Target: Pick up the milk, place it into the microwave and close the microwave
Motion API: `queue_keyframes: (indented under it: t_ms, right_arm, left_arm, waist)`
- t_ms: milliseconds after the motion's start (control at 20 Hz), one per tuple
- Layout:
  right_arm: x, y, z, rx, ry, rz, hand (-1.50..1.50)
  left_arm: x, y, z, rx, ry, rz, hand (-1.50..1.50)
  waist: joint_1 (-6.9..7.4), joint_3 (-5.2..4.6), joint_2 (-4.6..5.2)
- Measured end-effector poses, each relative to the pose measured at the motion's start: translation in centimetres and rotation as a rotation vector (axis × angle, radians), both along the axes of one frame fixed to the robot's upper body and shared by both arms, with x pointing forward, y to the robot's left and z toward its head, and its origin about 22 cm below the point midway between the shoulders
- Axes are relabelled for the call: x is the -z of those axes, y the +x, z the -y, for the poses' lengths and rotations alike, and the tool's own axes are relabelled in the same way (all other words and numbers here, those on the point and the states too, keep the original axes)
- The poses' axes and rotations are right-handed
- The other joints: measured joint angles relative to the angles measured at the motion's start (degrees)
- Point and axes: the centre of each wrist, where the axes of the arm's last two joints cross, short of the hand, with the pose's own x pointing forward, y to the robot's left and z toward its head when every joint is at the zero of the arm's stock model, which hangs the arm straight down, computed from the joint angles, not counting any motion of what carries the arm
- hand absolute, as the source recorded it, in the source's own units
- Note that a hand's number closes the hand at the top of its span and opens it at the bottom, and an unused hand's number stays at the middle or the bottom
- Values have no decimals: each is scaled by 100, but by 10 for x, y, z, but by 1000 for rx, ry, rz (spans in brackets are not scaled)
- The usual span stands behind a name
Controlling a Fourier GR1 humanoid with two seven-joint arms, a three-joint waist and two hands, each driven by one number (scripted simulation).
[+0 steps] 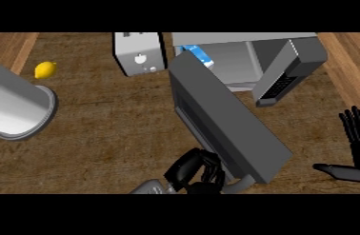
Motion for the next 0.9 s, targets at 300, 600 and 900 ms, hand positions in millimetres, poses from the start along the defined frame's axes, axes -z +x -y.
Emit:
queue_keyframes:
  t_ms: [300, 600, 900]
  right_arm:
    - [-18, 20, -9, -62, 20, 42, -150]
    - [-33, 37, -20, -124, 34, 65, -150]
    - [-53, 57, -30, -205, 25, 83, -150]
  left_arm:
    - [-14, 10, 14, -53, -26, 31, 150]
    - [-34, 29, 26, -101, -53, 73, 150]
    - [-61, 54, 37, -149, -96, 169, 150]
  waist:
    - [-267, -10, 25]
    - [-569, -12, 78]
    - [-839, -11, 144]
